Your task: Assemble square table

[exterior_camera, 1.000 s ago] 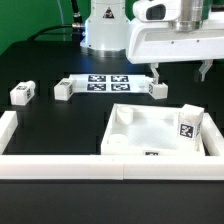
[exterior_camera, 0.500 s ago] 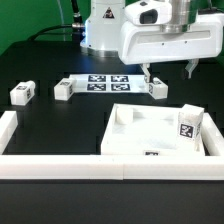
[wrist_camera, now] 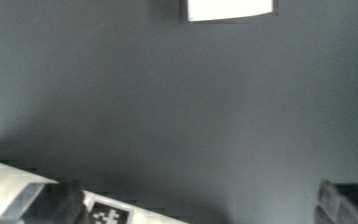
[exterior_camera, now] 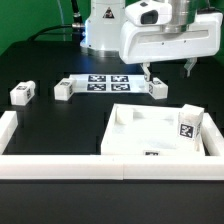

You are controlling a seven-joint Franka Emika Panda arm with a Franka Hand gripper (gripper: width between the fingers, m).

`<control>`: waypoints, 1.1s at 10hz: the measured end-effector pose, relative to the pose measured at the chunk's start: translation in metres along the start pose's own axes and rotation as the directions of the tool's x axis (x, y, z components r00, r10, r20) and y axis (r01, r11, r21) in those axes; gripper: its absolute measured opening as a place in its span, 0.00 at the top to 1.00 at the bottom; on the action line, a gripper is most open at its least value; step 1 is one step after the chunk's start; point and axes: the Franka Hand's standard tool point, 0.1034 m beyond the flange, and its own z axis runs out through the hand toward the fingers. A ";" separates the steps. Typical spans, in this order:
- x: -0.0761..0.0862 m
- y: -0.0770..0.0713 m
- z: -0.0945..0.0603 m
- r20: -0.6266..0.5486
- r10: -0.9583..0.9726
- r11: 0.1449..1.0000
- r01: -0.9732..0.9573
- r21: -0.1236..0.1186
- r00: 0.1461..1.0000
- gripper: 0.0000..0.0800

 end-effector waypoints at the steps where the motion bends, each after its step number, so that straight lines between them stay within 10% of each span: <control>1: -0.001 0.002 0.001 -0.003 -0.020 1.000 0.020 0.000 1.000 0.19; 8: -0.031 0.000 0.023 0.017 -0.059 0.998 0.059 -0.002 0.998 0.19; 11: -0.038 -0.002 0.024 0.238 -0.035 0.999 0.033 0.013 0.971 0.19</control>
Offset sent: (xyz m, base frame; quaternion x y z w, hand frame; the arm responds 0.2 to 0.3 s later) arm -0.0416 0.0070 -0.0241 -0.0047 0.0306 -0.0102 0.9995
